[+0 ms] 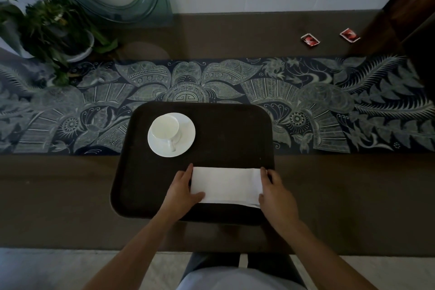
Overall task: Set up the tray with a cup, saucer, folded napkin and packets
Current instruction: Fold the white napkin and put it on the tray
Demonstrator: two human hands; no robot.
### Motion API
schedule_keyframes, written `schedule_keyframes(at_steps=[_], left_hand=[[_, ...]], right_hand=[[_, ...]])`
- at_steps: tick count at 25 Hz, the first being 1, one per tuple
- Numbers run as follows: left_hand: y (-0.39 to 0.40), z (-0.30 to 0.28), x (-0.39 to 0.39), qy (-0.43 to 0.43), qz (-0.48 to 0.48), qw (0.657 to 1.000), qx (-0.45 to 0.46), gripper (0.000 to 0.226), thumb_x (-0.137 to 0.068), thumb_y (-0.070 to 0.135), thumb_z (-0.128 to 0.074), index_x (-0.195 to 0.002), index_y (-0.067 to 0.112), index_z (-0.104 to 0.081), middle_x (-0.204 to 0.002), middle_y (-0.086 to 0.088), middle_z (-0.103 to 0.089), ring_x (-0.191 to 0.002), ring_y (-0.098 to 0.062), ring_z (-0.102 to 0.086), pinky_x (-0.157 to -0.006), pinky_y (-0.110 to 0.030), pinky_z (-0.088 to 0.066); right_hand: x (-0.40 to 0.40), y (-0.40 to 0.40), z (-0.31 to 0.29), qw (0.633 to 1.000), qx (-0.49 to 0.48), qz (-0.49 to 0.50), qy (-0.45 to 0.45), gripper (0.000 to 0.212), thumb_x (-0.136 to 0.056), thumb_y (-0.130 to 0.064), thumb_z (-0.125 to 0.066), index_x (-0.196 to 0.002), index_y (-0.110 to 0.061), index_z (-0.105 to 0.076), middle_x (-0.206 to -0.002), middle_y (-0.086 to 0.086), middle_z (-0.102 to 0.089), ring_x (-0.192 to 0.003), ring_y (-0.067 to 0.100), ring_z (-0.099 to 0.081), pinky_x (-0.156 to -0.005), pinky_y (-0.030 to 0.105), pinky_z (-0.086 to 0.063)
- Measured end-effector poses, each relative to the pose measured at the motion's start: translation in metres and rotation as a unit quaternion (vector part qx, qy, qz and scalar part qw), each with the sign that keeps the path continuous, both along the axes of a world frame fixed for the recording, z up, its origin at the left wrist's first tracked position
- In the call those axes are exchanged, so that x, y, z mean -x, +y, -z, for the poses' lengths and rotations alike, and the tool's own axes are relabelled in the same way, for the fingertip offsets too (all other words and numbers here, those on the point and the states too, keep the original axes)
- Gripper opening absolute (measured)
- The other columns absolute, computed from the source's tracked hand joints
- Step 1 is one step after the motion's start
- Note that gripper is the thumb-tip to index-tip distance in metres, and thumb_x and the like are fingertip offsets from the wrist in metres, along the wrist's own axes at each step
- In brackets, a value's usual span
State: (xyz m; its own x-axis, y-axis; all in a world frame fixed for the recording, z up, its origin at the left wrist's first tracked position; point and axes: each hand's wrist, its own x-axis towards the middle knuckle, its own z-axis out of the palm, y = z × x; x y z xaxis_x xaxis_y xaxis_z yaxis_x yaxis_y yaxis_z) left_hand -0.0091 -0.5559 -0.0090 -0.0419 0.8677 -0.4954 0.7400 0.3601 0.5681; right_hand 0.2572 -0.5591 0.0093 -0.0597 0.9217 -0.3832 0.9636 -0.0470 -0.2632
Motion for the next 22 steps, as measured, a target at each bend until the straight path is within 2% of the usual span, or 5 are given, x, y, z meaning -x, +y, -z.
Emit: schedule_keyframes(at_steps=[5, 8, 14, 18, 22], left_hand=[[0.002, 0.000, 0.002, 0.054, 0.064, 0.996, 0.013, 0.095, -0.084, 0.041, -0.069, -0.154, 0.022, -0.007, -0.138, 0.001, -0.030, -0.099, -0.004, -0.043, -0.087, -0.019, -0.042], [0.004, -0.001, 0.004, 0.082, 0.085, 0.993, 0.017, 0.094, -0.084, 0.046, -0.066, -0.154, 0.021, -0.008, -0.140, 0.001, -0.026, -0.103, -0.008, -0.049, -0.088, -0.022, -0.046], [0.012, -0.014, -0.001, 0.130, 0.091, 0.987, 0.032, 0.095, -0.082, 0.051, -0.065, -0.153, 0.022, -0.009, -0.141, 0.001, -0.026, -0.113, -0.015, -0.051, -0.087, -0.030, -0.050], [0.034, -0.040, -0.029, 0.188, 0.118, 0.974, -0.035, 0.082, -0.082, 0.057, -0.060, -0.149, 0.026, -0.024, -0.138, -0.002, -0.034, -0.118, -0.019, -0.048, -0.085, -0.036, -0.053], [0.097, -0.067, -0.088, 0.187, 0.235, 0.953, -0.026, 0.070, -0.084, 0.059, -0.056, -0.144, 0.030, -0.034, -0.143, -0.005, -0.038, -0.129, -0.026, -0.040, -0.101, -0.046, -0.043]], right_hand=[[0.007, -0.002, 0.004, 0.999, -0.002, -0.023, -0.039, 0.075, -0.091, -0.017, -0.058, -0.152, -0.012, -0.015, -0.156, 0.011, -0.020, -0.110, 0.020, -0.058, -0.079, 0.028, -0.055], [0.005, 0.000, 0.005, 0.997, -0.008, -0.031, -0.065, 0.071, -0.091, -0.019, -0.056, -0.151, -0.013, -0.019, -0.154, 0.008, -0.019, -0.118, 0.024, -0.049, -0.079, 0.033, -0.056], [-0.014, 0.014, -0.002, 0.995, 0.003, -0.075, -0.062, 0.068, -0.092, -0.038, -0.056, -0.150, -0.021, -0.024, -0.156, 0.004, -0.018, -0.123, 0.025, -0.044, -0.087, 0.035, -0.052], [-0.043, 0.037, -0.019, 0.994, -0.038, -0.083, -0.055, 0.056, -0.095, -0.046, -0.045, -0.147, -0.028, -0.032, -0.148, 0.000, -0.036, -0.129, 0.025, -0.042, -0.097, 0.043, -0.041], [-0.099, 0.085, -0.039, 0.991, -0.022, -0.104, -0.083, 0.046, -0.094, -0.048, -0.043, -0.135, -0.028, -0.047, -0.139, 0.000, -0.049, -0.130, 0.023, -0.041, -0.102, 0.044, -0.036]])
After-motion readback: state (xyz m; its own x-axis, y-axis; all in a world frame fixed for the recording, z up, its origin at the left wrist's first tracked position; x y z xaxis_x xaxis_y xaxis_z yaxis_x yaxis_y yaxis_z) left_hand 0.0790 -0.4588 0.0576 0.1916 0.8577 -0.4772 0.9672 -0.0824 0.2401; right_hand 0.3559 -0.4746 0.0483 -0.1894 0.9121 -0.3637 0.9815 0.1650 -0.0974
